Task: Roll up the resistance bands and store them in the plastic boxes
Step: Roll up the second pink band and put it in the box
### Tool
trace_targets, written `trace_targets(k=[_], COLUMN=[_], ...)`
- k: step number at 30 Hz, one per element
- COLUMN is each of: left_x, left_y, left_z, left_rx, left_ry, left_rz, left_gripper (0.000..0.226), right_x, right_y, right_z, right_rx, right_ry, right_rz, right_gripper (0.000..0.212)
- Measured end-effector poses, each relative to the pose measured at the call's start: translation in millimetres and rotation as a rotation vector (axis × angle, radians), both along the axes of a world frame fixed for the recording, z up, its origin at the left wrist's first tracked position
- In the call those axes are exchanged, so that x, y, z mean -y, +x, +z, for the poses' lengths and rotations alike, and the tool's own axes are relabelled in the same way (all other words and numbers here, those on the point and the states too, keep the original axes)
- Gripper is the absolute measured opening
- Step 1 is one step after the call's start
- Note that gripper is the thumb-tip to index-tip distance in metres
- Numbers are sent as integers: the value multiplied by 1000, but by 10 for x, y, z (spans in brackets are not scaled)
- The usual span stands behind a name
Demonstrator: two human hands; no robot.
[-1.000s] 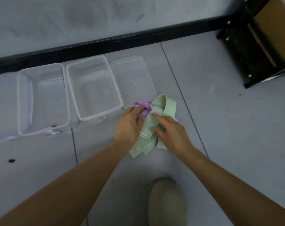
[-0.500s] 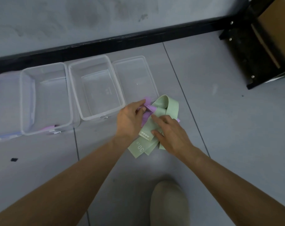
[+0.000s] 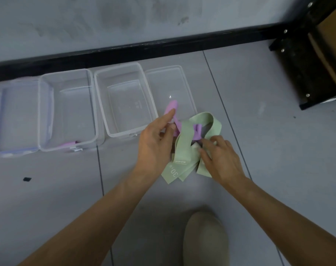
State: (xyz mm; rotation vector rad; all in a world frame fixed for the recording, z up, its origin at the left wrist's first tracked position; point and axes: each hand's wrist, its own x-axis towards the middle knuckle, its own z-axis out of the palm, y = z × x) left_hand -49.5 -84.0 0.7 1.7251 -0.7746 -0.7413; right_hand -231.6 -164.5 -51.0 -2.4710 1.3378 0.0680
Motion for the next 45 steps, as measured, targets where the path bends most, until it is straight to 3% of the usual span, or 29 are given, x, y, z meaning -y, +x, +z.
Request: trace_targets(k=[3, 6, 8, 12, 18, 22, 30, 35, 40, 45], left_x=[-77, -146, -193, -262, -386, -524, -1074, -1555, -2058, -2329], left_y=[-2, 13, 41, 108, 293, 459, 817, 1049, 1408, 1786], left_z=[29, 33, 36, 61, 119, 174, 132, -27, -206, -379], left_rx=[-28, -57, -59, -77, 163, 375, 468, 479, 435, 321], left_ry=[-18, -25, -49, -64, -23, -1, 74, 104, 291, 446], left_rz=[-2, -30, -77, -68, -46, -26, 105, 177, 183, 47], left_gripper=[34, 35, 37, 44, 37, 30, 10, 4, 9, 17], right_x=[24, 28, 21, 3, -84, -175, -566, -814, -907, -859], right_y=[230, 544, 717, 887, 946, 1040, 1383, 1533, 1544, 1536], right_z=[176, 377, 459, 538, 636, 760, 797, 649, 490, 307], right_rx=[176, 366, 421, 509, 605, 590, 611, 493, 239, 166], right_ry=[-36, 81, 166, 253, 310, 392, 602, 834, 902, 941], right_rz=[-76, -62, -17, -11, -1, 57, 246, 258, 276, 110], right_gripper=[32, 40, 45, 35, 16, 16, 16, 9, 11, 14])
